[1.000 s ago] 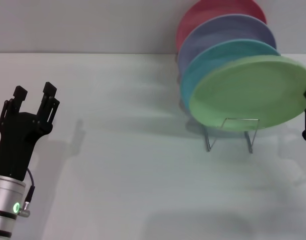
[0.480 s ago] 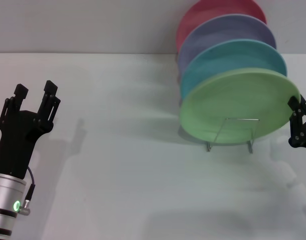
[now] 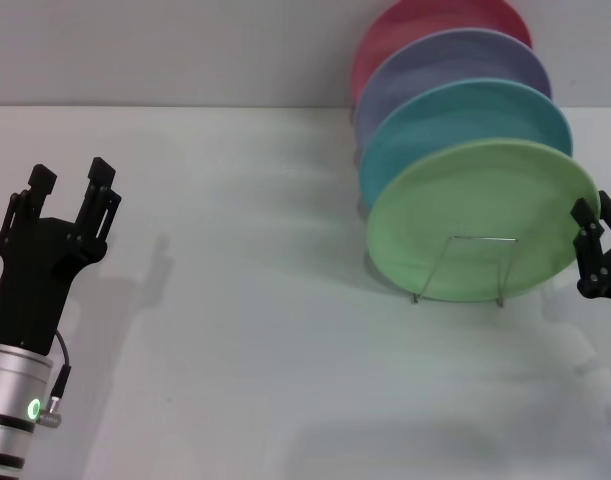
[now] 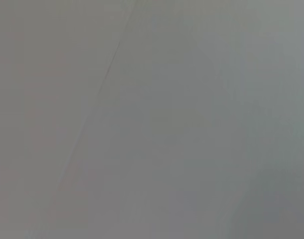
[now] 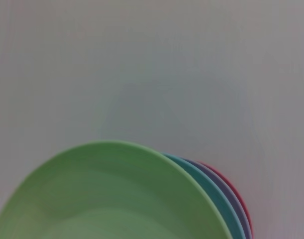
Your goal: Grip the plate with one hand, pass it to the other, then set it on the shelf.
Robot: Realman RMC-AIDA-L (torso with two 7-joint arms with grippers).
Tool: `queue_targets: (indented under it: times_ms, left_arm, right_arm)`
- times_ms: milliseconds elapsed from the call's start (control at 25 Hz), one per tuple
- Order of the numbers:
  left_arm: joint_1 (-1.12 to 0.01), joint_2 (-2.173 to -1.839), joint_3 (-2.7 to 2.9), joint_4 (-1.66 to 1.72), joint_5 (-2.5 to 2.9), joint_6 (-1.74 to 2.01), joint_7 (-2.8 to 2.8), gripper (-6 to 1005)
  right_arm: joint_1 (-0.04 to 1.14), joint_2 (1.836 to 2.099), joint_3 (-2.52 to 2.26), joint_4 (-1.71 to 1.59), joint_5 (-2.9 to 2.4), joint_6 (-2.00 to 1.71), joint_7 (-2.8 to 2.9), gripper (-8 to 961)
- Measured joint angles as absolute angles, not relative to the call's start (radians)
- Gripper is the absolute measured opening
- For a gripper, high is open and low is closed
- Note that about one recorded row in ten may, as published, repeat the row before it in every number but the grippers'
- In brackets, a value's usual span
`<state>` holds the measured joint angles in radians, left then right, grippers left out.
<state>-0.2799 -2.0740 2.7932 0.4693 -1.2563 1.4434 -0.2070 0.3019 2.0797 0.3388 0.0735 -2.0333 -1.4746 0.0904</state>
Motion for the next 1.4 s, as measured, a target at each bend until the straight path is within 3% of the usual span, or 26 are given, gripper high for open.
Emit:
queue_targets:
  times_ms: [240, 440, 720, 1040, 1400]
  left_arm:
    - [-0.284, -2.073, 2.793, 0.471, -1.256, 1.448, -0.207, 726]
    - [-0.291, -2.071, 2.791, 0.469, -1.256, 1.448, -0.208, 726]
    - [-0.305, -2.071, 2.788, 0.465, -1.256, 1.47, -0.134, 727]
    - [-0.329, -2.071, 2.749, 0.449, -1.255, 1.455, 0.035, 728]
    - [-0.358, -2.069, 2.639, 0.336, -1.256, 1.378, -0.049, 734]
  right_arm:
    - [0.301, 2.079, 0.339, 0.075, -2.034, -1.485, 0.093, 146]
    - [0.256, 2.076, 0.341, 0.067, -2.032, -1.619, 0.133, 342]
    - [0.198, 2.074, 0.391, 0.011, -2.023, -1.807, 0.248, 347]
    - [0.186, 2.071, 0.617, -0.144, -1.811, -1.872, 0.665, 599]
    - [0.23, 2.076, 0.621, -0.125, -1.63, -1.787, 0.617, 655]
